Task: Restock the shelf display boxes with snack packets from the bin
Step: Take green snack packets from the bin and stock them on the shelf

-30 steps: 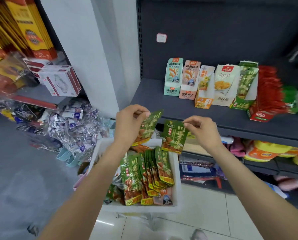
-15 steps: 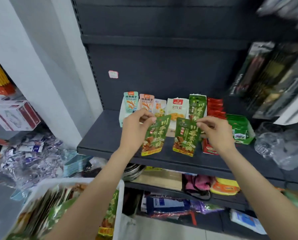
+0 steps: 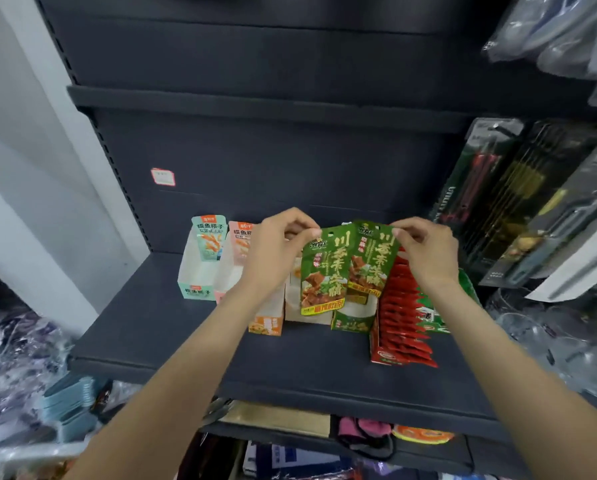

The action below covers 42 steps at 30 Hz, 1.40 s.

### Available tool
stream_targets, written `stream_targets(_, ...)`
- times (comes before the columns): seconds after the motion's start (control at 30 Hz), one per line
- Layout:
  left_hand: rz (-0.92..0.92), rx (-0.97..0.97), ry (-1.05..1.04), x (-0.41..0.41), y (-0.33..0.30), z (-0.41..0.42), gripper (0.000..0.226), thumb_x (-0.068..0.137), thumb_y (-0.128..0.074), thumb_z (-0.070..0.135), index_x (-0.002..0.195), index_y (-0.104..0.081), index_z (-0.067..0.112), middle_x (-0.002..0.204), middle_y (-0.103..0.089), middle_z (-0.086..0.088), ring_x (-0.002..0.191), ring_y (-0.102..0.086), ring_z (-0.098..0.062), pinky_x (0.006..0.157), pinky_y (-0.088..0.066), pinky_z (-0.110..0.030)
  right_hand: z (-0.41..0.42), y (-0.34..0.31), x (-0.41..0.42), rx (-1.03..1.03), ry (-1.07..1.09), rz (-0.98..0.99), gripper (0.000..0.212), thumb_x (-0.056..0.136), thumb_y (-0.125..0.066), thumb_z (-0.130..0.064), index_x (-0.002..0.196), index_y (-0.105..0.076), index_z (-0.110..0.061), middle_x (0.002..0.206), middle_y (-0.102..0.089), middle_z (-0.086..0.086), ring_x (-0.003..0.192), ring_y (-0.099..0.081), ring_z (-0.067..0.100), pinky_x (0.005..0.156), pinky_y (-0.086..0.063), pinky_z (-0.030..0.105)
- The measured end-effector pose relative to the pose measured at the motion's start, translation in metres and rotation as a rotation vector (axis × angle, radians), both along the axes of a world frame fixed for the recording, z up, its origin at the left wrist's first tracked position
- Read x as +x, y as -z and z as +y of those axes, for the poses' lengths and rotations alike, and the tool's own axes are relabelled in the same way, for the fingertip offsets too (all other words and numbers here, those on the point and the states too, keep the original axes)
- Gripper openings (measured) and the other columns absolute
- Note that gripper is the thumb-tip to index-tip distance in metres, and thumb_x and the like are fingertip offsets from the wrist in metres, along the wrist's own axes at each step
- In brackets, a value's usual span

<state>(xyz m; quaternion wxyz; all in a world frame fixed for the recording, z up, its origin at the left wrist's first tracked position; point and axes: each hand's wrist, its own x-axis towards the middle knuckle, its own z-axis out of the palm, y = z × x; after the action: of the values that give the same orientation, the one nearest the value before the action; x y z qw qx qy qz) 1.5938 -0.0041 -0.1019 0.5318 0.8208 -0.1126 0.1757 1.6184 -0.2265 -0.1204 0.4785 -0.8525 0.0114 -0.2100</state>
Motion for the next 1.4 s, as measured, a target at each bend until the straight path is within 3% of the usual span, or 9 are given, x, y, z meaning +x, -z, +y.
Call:
stream_targets(0.1,-0.006,0.014,0.027,0.03,0.006,-0.004,0.019,0.084,-0.068,0.017,0.075,-0.062,0.032,0.077,-0.066,0.017,0.077,-0.063,-0.001,0.076,-0.056,-0.035,-0.003,0.003,0.024,-0.008,-0.023,-0.019,0.011,0.09,-0.062,-0.01,0.091,-0.072,-0.012,0.083,-0.069,-0.001,0.08,-0.066,0.017,0.074,-0.058,0.043)
stream_targets(0.27,0.001,-0.013,0.079,0.065,0.02,-0.005,0.019,0.084,-0.067,0.015,0.076,-0.062,0.031,0.079,-0.066,0.016,0.078,-0.063,-0.002,0.075,-0.055,-0.031,-0.008,0.017,0.057,0.007,-0.026,0.033,0.012,0.089,-0.061,-0.008,0.09,-0.072,-0.012,0.085,-0.069,-0.001,0.085,-0.067,0.02,0.08,-0.055,0.048)
stream_targets(0.47,0.043,-0.1,0.079,0.079,0.032,0.001,0.016,0.086,-0.065,0.012,0.079,-0.064,0.027,0.078,-0.067,0.014,0.077,-0.062,-0.003,0.075,-0.055,-0.035,-0.005,0.018,0.085,0.089,-0.027,0.065,0.014,0.09,-0.06,-0.009,0.087,-0.07,-0.019,0.087,-0.07,0.005,0.087,-0.067,0.02,0.076,-0.058,0.041)
stream_targets(0.73,0.071,-0.103,0.096,0.095,0.035,-0.005,0.017,0.086,-0.066,0.013,0.078,-0.063,0.028,0.08,-0.066,0.014,0.076,-0.061,-0.002,0.066,-0.051,-0.02,-0.006,0.051,0.101,-0.062,-0.042,0.153,0.012,0.089,-0.063,-0.009,0.093,-0.073,-0.013,0.088,-0.07,0.0,0.085,-0.066,0.015,0.081,-0.056,0.04)
stream_targets(0.9,0.076,-0.159,0.101,0.101,0.036,-0.005,0.02,0.085,-0.066,0.009,0.077,-0.063,0.027,0.08,-0.067,0.011,0.078,-0.062,-0.007,0.063,-0.05,-0.015,-0.006,0.066,0.103,-0.264,-0.025,0.215,0.013,0.086,-0.066,-0.007,0.094,-0.074,-0.011,0.093,-0.068,0.006,0.081,-0.06,0.013,0.076,-0.045,0.019)
stream_targets(1.03,0.105,-0.172,0.118,0.103,0.038,-0.003,0.018,0.085,-0.066,0.009,0.078,-0.064,0.026,0.081,-0.067,0.008,0.079,-0.063,-0.012,0.062,-0.051,-0.018,-0.008,0.078,0.105,-0.398,-0.015,0.256,0.012,0.086,-0.066,-0.007,0.094,-0.074,-0.012,0.099,-0.065,0.009,0.086,-0.063,0.02,0.078,-0.05,0.028)
stream_targets(1.17,0.123,-0.166,0.142,0.107,0.039,-0.003,0.02,0.085,-0.066,0.01,0.077,-0.064,0.029,0.08,-0.068,0.01,0.08,-0.063,-0.009,0.066,-0.053,-0.023,-0.007,0.074,0.108,-0.417,-0.03,0.29,0.017,0.086,-0.065,-0.005,0.102,-0.071,-0.008,0.103,-0.064,0.01,0.086,-0.06,0.016,0.079,-0.045,0.021)
stream_targets(1.27,0.124,-0.189,0.167,0.112,0.037,-0.008,0.018,0.084,-0.067,0.012,0.078,-0.065,0.028,0.081,-0.069,0.008,0.083,-0.065,-0.015,0.075,-0.056,-0.038,-0.011,0.067,0.102,-0.351,-0.03,0.263,0.023,0.084,-0.068,-0.006,0.106,-0.069,-0.007,0.102,-0.063,0.007,0.087,-0.059,0.013,0.077,-0.038,0.012)
stream_targets(1.4,0.113,-0.237,0.21,0.123,0.03,-0.025,0.017,0.084,-0.067,0.011,0.078,-0.065,0.027,0.081,-0.069,0.007,0.084,-0.065,-0.02,0.078,-0.056,-0.045,-0.025,0.066,0.088,-0.349,0.049,0.174,0.019,0.083,-0.069,-0.01,0.102,-0.07,-0.009,0.105,-0.064,0.008,0.091,-0.062,0.017,0.079,-0.037,0.013)
